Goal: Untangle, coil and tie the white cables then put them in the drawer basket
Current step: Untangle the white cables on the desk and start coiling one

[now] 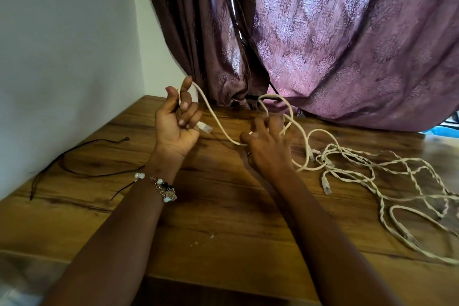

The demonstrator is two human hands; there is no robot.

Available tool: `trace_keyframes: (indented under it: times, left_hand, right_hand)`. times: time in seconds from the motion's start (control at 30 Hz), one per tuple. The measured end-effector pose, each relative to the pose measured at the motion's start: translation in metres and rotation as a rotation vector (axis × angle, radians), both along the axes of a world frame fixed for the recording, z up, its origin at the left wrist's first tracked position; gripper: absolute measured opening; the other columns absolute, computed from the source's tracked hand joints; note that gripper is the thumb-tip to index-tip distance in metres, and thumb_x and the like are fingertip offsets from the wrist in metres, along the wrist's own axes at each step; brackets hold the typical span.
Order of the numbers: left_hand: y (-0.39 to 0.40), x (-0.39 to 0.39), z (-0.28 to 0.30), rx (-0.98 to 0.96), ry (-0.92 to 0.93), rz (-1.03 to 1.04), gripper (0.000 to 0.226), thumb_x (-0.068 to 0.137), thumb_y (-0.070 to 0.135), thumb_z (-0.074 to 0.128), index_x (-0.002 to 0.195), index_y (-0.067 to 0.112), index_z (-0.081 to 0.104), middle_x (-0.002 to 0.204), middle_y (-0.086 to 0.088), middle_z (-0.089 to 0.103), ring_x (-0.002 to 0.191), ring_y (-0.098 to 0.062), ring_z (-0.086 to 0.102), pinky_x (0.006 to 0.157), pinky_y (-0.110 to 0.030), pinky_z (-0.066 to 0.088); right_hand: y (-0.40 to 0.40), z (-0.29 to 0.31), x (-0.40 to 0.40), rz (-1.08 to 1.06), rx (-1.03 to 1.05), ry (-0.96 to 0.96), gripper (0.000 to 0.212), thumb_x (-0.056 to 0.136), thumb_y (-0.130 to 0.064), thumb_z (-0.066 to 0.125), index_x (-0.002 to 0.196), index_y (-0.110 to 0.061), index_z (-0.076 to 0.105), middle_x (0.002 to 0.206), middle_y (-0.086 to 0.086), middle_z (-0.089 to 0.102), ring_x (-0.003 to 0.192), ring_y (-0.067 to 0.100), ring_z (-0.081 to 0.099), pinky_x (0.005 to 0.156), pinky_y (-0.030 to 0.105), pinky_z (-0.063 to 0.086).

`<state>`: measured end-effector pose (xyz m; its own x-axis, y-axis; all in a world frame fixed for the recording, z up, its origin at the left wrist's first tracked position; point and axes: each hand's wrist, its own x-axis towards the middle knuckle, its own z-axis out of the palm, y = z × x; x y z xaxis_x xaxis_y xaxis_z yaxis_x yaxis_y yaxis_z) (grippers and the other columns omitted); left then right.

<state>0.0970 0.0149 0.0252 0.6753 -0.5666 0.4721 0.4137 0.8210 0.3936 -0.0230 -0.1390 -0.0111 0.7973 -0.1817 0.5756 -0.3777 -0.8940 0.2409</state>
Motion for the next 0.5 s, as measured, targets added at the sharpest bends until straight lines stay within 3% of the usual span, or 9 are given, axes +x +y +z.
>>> trace_keyframes:
  times: [0.1, 0.17, 0.23, 0.37, 0.43, 0.5]
  left_hand:
    - [-0.005, 0.005, -0.003, 0.101, -0.032, 0.11, 0.041, 0.092, 0.022, 0.043, 0.126, 0.001, 0.048, 0.069, 0.002, 0.055, 0.047, -0.004, 0.041, 0.042, -0.015, 0.034]
    - [-0.011, -0.001, -0.004, 0.261, -0.121, 0.242, 0.04, 0.097, 0.014, 0.039, 0.134, -0.001, 0.041, 0.076, -0.003, 0.062, 0.056, -0.008, 0.051, 0.049, -0.019, 0.045]
    - [-0.019, -0.013, -0.006, 0.478, -0.284, 0.342, 0.033, 0.101, 0.009, 0.034, 0.132, 0.002, 0.041, 0.081, -0.009, 0.064, 0.062, -0.012, 0.06, 0.057, -0.026, 0.055]
    - [-0.035, -0.02, -0.025, 0.83, -0.699, 0.397, 0.027, 0.096, 0.019, 0.047, 0.12, 0.012, 0.057, 0.09, -0.018, 0.064, 0.075, -0.02, 0.06, 0.071, -0.034, 0.051]
    - [-0.035, -0.02, -0.027, 0.893, -0.758, 0.363, 0.019, 0.095, 0.023, 0.049, 0.11, 0.02, 0.061, 0.092, -0.022, 0.062, 0.074, -0.026, 0.059, 0.068, -0.037, 0.05]
    - [-0.036, -0.019, -0.028, 0.884, -0.743, 0.353, 0.019, 0.099, 0.012, 0.045, 0.109, 0.015, 0.061, 0.089, -0.024, 0.06, 0.072, -0.029, 0.054, 0.063, -0.032, 0.046]
  right_hand:
    - [-0.003, 0.009, -0.008, 0.169, -0.1, -0.037, 0.021, 0.079, -0.044, 0.053, 0.09, -0.035, 0.068, 0.121, -0.002, 0.056, 0.118, 0.03, 0.037, 0.086, 0.061, 0.028]
    - [-0.001, 0.014, -0.014, 0.303, -0.131, -0.039, 0.03, 0.08, -0.044, 0.042, 0.093, -0.039, 0.068, 0.125, -0.003, 0.056, 0.117, 0.029, 0.036, 0.084, 0.057, 0.03]
    - [0.003, 0.019, -0.018, 0.41, -0.079, -0.07, 0.027, 0.082, -0.043, 0.044, 0.098, -0.04, 0.066, 0.123, -0.001, 0.057, 0.112, 0.03, 0.038, 0.081, 0.052, 0.031]
    - [0.003, 0.023, -0.021, 0.447, -0.093, -0.183, 0.022, 0.086, -0.042, 0.051, 0.094, -0.03, 0.067, 0.099, 0.0, 0.062, 0.092, 0.028, 0.053, 0.077, 0.04, 0.025]
    - [-0.004, 0.026, -0.024, 0.412, -0.098, -0.219, 0.029, 0.085, -0.048, 0.049, 0.089, -0.028, 0.068, 0.095, -0.002, 0.064, 0.087, 0.026, 0.057, 0.075, 0.038, 0.022]
    - [-0.012, 0.028, -0.028, 0.355, -0.067, -0.194, 0.034, 0.083, -0.054, 0.047, 0.084, -0.027, 0.068, 0.091, -0.002, 0.065, 0.086, 0.025, 0.061, 0.075, 0.038, 0.022]
